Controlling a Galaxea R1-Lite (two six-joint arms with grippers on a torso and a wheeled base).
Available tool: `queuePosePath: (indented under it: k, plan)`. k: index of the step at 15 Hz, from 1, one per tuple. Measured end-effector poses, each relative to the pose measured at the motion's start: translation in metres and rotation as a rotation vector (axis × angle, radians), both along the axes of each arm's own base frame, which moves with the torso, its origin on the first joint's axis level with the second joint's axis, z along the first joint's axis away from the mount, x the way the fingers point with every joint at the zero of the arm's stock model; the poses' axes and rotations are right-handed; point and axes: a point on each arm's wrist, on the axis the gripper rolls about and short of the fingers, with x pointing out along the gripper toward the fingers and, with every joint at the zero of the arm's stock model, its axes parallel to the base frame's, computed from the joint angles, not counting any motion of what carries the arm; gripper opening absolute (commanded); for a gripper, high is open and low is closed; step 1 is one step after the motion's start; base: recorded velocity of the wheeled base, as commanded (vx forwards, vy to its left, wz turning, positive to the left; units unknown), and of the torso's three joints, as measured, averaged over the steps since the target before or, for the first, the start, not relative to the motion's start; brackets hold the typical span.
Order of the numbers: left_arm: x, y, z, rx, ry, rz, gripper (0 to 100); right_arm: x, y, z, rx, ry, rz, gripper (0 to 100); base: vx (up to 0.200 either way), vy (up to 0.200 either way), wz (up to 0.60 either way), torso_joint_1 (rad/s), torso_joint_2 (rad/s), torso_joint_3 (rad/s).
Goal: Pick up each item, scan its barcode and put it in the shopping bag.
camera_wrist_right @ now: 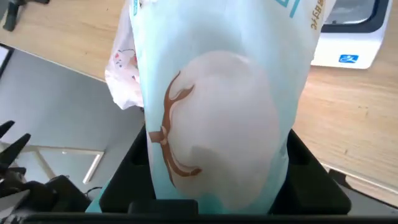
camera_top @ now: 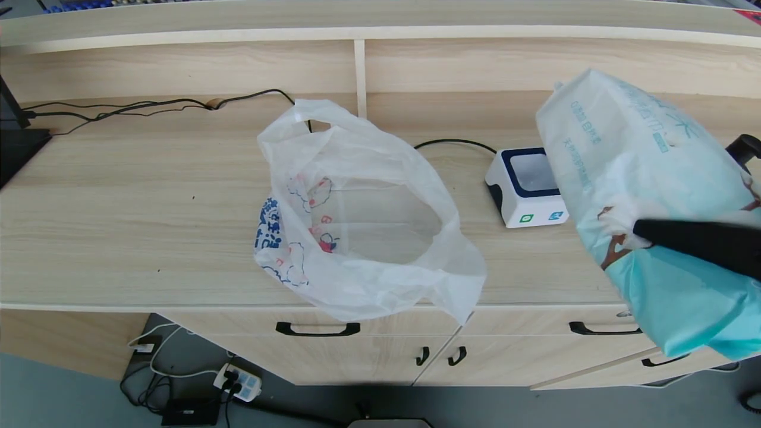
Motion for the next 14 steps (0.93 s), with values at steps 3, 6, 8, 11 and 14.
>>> queuePosePath:
  k: [3, 6, 8, 11, 14]
  plan:
    - [0.0, 0.0, 0.0, 0.003, -0.001, -0.001, 100, 0.022, -0.001, 0.005, -0.18, -0.069, -0.053, 0, 0.0, 0.0, 0.0, 0.0, 0.0, 0.0]
    - [0.0, 0.0, 0.0, 0.003, 0.0, -0.001, 100, 0.05, 0.0, 0.002, -0.324, -0.081, -0.105, 0, 0.0, 0.0, 0.0, 0.0, 0.0, 0.0]
    - [0.0, 0.0, 0.0, 0.012, 0.0, -0.001, 100, 0.064, 0.003, 0.0, -0.349, -0.074, -0.147, 0, 0.0, 0.0, 0.0, 0.0, 0.0, 0.0]
    - [0.0, 0.0, 0.0, 0.022, -0.002, 0.0, 100, 0.087, 0.009, -0.003, -0.377, -0.07, -0.211, 0, 0.0, 0.0, 0.0, 0.0, 0.0, 0.0]
    - [0.0, 0.0, 0.0, 0.023, -0.003, -0.002, 100, 0.107, 0.01, -0.014, -0.413, -0.031, -0.283, 0, 0.0, 0.0, 0.0, 0.0, 0.0, 0.0]
